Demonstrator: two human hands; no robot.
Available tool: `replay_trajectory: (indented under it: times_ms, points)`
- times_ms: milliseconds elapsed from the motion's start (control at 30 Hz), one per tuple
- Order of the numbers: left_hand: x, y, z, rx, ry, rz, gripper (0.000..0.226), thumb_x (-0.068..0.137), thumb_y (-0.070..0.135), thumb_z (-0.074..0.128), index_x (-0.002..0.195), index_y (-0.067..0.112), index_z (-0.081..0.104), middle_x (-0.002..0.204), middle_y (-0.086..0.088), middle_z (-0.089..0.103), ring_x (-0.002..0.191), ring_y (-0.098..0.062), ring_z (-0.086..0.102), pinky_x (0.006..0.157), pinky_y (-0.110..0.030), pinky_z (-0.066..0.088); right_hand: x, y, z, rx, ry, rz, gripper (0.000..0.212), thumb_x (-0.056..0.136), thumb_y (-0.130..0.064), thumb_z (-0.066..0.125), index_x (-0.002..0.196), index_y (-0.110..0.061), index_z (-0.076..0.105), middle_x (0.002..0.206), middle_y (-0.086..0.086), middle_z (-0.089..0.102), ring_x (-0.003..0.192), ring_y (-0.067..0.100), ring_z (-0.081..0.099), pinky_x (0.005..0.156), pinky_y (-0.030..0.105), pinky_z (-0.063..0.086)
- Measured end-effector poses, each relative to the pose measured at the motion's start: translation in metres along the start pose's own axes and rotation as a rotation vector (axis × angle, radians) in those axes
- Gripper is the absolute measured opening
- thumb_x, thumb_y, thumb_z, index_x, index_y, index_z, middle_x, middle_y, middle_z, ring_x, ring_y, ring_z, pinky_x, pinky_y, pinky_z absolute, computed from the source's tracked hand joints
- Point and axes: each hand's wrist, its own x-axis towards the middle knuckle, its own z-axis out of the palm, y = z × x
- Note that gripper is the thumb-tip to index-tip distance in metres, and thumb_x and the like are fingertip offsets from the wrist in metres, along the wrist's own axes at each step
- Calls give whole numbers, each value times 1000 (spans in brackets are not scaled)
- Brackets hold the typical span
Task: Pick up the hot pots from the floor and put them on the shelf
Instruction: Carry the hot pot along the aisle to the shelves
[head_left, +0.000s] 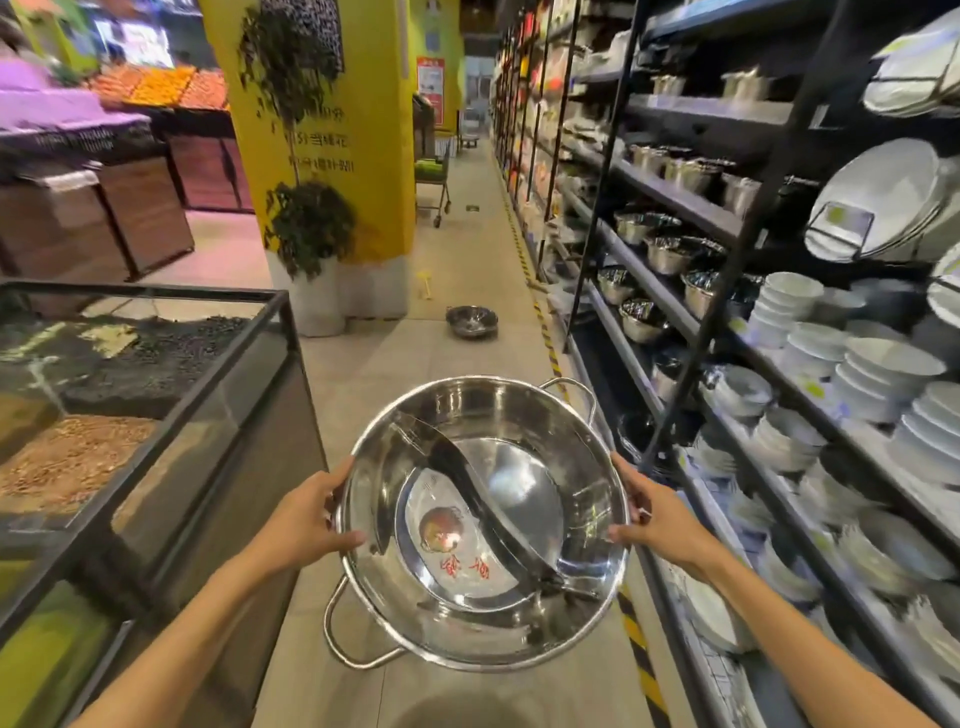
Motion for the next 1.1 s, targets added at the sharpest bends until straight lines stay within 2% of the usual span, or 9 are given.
replay_trajectory:
  times_ms: [133,233,333,467,567,700,800,900,1100]
  points:
    - [93,-22,-6,3,-7,43,94,62,28,83,140,35,32,88,21,53,76,0,55,57,-10,39,90,4,-2,-20,9,26,97,73,10,71,148,-23,18,64,-24,56,50,-12,52,52,4,46]
    - [170,-32,-23,12,-39,69,94,62,26,83,140,32,33,89,26,55,76,2,57,58,-8,41,159,-11,-12,-34,48,40,98,72,7,74,148,-21,19,91,-3,67,56,-2,58,54,13,49]
    - [247,-35,-42,-15,-74,110,94,61,20,84,139,35,32,100,22,59,82,1,60,63,-7,43,226,-31,-25,-26,96,25,98,71,4,75,147,-23,20,125,25,58,107,37,61,90,43,54]
    - [337,-38,-56,-80,-83,128,92,61,11,84,130,43,31,91,33,54,83,20,56,61,1,45,310,-42,-46,-24,113,19,97,72,5,74,147,-25,20,132,22,55,95,32,65,85,32,56]
    - [404,-44,-59,-100,-111,142,90,62,8,83,129,40,33,95,28,57,86,13,58,65,1,45,371,-42,-62,-39,105,64,98,72,3,75,148,-23,18,125,38,51,111,50,52,97,55,46]
    - [499,-53,-52,-46,-105,149,85,63,8,83,136,21,41,96,2,65,81,-12,61,67,-13,49,463,-33,-82,-14,99,84,97,72,2,76,148,-19,19,115,30,61,81,23,64,81,34,54]
    - [571,-62,-43,-60,-90,108,88,64,7,83,140,16,38,108,-13,64,88,-28,60,76,-32,51,535,-23,-97,23,97,87,95,74,5,73,148,-22,20,135,39,38,102,32,59,92,41,49]
    - [654,-67,-40,-39,-117,68,91,66,13,82,142,21,33,110,-16,61,93,-30,60,86,-42,53,614,-13,-120,60,85,110,96,73,7,73,148,-21,20,132,30,50,105,35,61,95,43,50]
    - [795,-67,-35,-45,-146,88,88,64,16,83,139,26,39,105,-10,63,87,-24,60,79,-41,54,739,-1,-162,90,65,160,96,73,7,73,147,-24,21,76,4,47,56,3,38,62,16,39]
